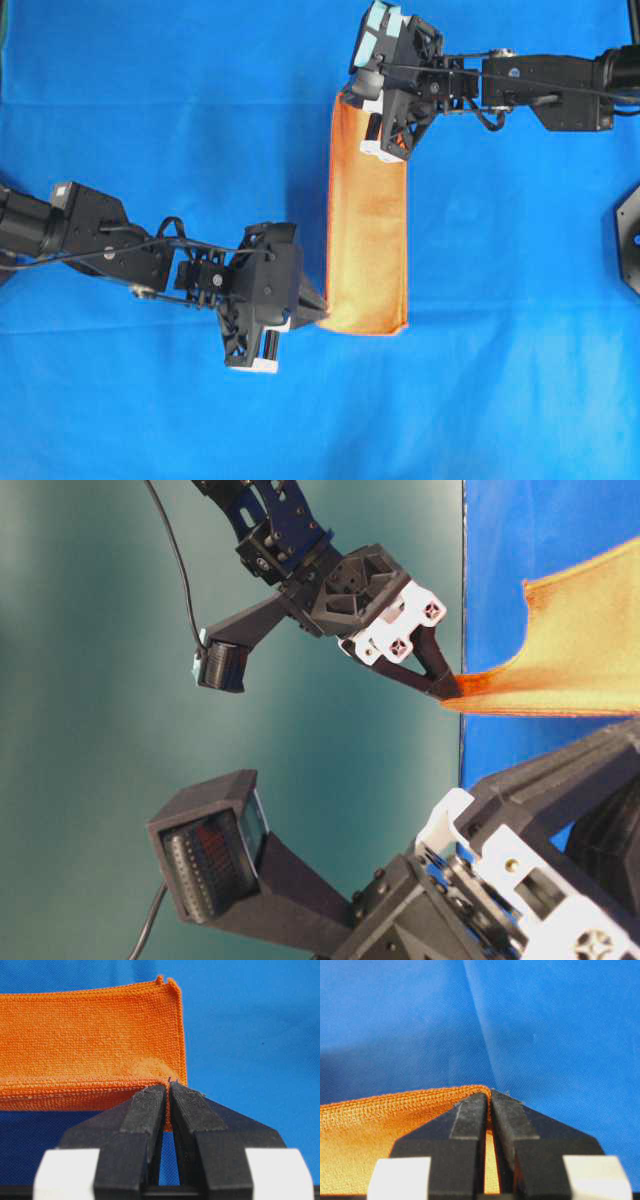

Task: Fold the orange towel.
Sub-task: 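Lay the towel down lengthwise and open both grippers, then retract both grippers away from the towel strip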

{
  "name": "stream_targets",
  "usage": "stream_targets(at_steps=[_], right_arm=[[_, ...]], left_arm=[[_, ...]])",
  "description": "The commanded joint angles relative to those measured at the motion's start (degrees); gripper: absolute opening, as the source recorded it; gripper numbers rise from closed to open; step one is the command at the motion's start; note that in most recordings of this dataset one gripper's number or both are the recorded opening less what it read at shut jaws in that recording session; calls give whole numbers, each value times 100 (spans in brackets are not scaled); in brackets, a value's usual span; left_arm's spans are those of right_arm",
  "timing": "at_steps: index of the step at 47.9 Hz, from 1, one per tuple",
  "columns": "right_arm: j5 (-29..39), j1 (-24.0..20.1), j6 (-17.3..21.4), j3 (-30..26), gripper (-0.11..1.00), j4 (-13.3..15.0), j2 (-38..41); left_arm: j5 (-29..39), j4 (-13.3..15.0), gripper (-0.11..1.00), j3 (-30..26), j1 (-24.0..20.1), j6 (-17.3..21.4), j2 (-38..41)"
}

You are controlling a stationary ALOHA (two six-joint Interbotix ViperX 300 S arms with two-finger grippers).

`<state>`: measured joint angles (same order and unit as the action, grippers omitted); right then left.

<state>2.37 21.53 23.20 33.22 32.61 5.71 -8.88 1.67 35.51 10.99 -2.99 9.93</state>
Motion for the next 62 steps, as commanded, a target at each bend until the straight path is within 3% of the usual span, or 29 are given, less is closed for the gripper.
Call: stream_targets(at_steps=[1, 9, 13, 17, 24, 26, 29, 45, 55, 62], right_arm=[[-105, 26, -9, -62, 3, 26, -62], [-422, 26, -26, -18, 3, 26, 0], [-483, 26, -26, -18, 4, 26, 9], [-413, 53, 0, -9, 23, 26, 0], [-229, 79, -9, -18, 64, 26, 0], [-211, 70, -9, -18, 68, 26, 0], [-185, 70, 9, 0, 67, 26, -18], [35, -26, 88, 352, 66, 18, -844], [18, -264, 176, 1020, 66, -123, -1872], [-132, -492, 352, 1617, 66, -290, -2646]], left_arm=[[-88, 0, 3, -53, 53, -9, -123], [-97, 0, 4, -53, 0, 0, -53], [-97, 0, 13, -53, 0, 0, -53], [-62, 0, 30, -35, -9, 9, -70], [158, 0, 72, 35, -26, 44, -167], [281, 0, 83, 53, -35, 35, -220], [571, 0, 91, 62, -53, 18, -334], [2470, 0, 85, 202, -53, -18, -1591], [2276, -18, 85, 562, -272, 79, -2443], [1564, -18, 85, 1046, -659, 97, -2962]])
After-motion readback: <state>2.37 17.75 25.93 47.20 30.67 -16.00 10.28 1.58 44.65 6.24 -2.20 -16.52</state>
